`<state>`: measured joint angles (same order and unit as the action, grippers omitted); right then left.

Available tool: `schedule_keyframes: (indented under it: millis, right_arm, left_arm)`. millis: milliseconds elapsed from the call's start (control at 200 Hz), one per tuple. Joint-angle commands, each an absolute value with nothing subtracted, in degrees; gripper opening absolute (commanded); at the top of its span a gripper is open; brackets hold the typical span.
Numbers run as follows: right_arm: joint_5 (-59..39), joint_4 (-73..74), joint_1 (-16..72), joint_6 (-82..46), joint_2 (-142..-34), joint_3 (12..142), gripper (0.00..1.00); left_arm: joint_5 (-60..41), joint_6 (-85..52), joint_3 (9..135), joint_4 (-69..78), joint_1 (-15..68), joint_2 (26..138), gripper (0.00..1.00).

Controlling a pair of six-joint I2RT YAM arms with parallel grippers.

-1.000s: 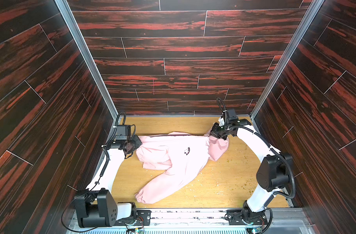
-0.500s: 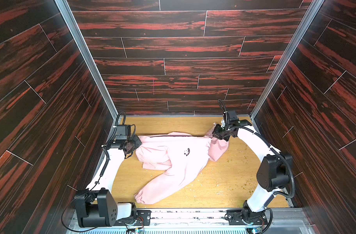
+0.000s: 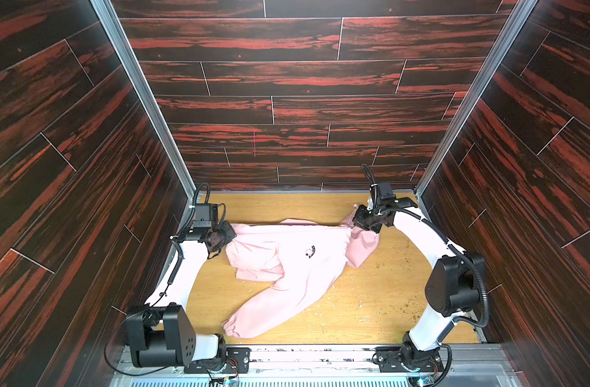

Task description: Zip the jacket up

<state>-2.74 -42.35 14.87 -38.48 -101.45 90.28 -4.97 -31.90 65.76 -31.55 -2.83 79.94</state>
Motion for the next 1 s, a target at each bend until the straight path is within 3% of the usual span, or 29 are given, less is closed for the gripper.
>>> schedule_keyframes:
  millis: [0,160,351,511,631,817,997]
  right_arm:
    - [2.0,-43.9,11.5,-37.2,-103.6,97.1,0.0]
    - [-2.1,-45.3,7.8,-37.2,-107.7,112.0,0.0]
    - [-6.0,-50.1,4.9,-35.7,-114.8,139.4,0.0]
    - [-7.8,-52.1,2.8,-36.1,-116.2,149.1,0.0]
    - [-7.4,-50.9,2.3,-34.2,-111.7,139.1,0.0]
    - [-8.5,-37.7,2.4,-34.1,-96.9,101.9,0.0]
    - [-12.7,-34.0,2.3,-33.2,-90.1,77.4,0.0]
  left_arm:
    - [-1.1,-31.3,72.5,-29.0,-4.2,82.6,0.0]
    - [-5.4,-33.8,88.2,-26.5,-4.2,90.9,0.0]
    - [-10.6,-37.1,108.9,-24.3,-4.2,98.8,0.0]
    - [-10.3,-37.0,113.0,-24.2,-4.2,98.2,0.0]
    - [-9.4,-36.0,104.5,-23.2,-4.2,93.9,0.0]
    - [-8.6,-37.1,80.3,-18.0,-4.2,85.2,0.0]
    - [-9.3,-36.4,62.6,-18.8,-4.2,79.0,0.0]
